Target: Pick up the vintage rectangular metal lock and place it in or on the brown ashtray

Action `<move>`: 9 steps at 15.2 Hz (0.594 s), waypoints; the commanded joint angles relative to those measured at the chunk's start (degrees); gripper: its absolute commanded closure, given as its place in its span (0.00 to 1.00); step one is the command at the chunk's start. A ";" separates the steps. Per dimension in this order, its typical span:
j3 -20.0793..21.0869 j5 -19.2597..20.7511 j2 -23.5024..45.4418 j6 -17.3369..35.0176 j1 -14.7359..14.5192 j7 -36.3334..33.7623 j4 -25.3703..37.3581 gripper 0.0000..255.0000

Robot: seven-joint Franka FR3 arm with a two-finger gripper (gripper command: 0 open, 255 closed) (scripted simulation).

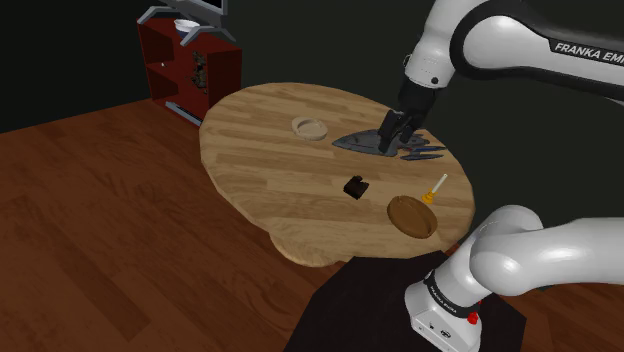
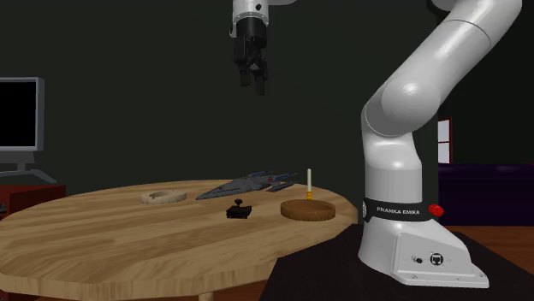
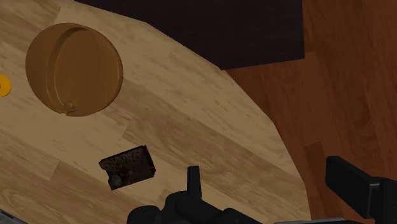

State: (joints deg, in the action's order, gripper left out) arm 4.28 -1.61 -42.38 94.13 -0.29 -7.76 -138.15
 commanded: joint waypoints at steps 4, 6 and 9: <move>-1.86 1.26 1.96 5.38 1.41 1.37 -3.12 0.00; -3.12 2.07 3.68 9.05 2.38 2.26 -4.86 0.00; -5.04 3.22 6.89 14.67 3.85 3.57 -6.94 0.00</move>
State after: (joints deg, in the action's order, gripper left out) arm -0.13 1.21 -36.74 106.50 3.06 -4.62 -144.26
